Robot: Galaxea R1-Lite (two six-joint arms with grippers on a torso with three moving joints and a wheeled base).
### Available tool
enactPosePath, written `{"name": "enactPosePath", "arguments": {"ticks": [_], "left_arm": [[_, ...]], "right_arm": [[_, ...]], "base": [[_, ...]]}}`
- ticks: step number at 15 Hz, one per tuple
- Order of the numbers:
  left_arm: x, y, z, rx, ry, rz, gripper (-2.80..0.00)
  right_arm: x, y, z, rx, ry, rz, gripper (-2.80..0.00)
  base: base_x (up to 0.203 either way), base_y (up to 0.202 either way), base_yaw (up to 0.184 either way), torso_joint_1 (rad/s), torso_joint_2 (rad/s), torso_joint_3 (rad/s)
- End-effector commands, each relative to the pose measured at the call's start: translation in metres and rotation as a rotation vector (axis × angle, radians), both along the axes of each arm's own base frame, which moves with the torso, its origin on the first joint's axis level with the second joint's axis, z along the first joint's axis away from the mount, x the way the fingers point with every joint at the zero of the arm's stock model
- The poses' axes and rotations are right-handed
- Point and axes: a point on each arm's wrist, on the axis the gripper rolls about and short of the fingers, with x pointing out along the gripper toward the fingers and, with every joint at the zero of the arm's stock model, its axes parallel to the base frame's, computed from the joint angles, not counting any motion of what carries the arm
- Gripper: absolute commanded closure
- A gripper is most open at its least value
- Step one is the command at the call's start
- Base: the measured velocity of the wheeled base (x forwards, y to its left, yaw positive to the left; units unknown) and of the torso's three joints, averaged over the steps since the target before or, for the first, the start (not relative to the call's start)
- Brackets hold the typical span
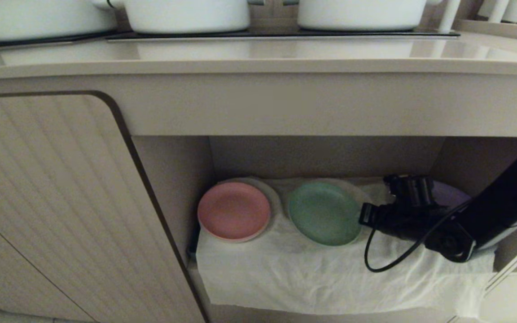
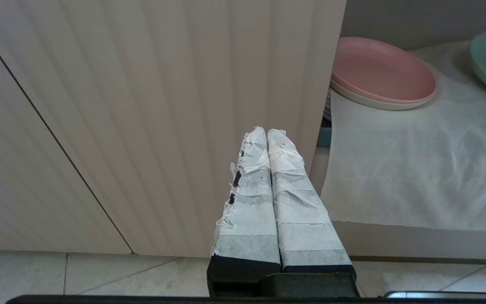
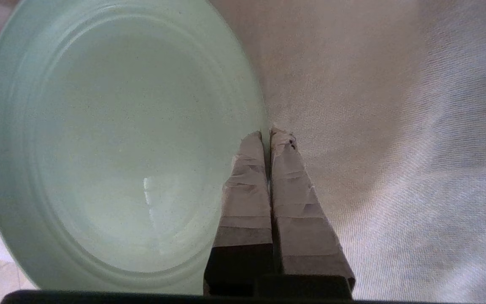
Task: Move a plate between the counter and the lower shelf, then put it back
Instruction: Pick up the plate in the cupboard
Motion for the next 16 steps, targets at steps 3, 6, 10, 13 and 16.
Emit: {"name": "enactPosePath", "arguments": {"ticks": [3, 6, 10, 13, 16], "left_arm": [[0.0, 0.0, 0.0, 0.0, 0.0, 0.0, 0.0], [0.0, 0.0, 0.0, 0.001, 0.0, 0.0, 0.0], [0.0, 0.0, 0.0, 0.0, 0.0, 0.0, 0.0], [0.0, 0.0, 0.0, 0.0, -0.002, 0.0, 0.0], [0.0, 0.0, 0.0, 0.0, 0.0, 0.0, 0.0]], "right_arm": [[-0.007, -0.002, 0.013, 0.009, -0.028, 0.0, 0.0], [-0.017, -0.004, 0.016, 0.008, -0.02, 0.002, 0.0], [-0.032, -0.008, 0.024, 0.0, 0.007, -0.002, 0.0], [-0.043, -0.014, 0.031, -0.003, 0.0, -0.011, 0.0], [-0.054, -0.021, 0.037, -0.032, -0.006, 0.0, 0.0]], "base": [[0.0, 0.0, 0.0, 0.0, 0.0, 0.0], [0.0, 0.0, 0.0, 0.0, 0.0, 0.0], [0.0, 0.0, 0.0, 0.0, 0.0, 0.0], [0.0, 0.0, 0.0, 0.0, 0.0, 0.0], [0.0, 0.0, 0.0, 0.0, 0.0, 0.0]]}}
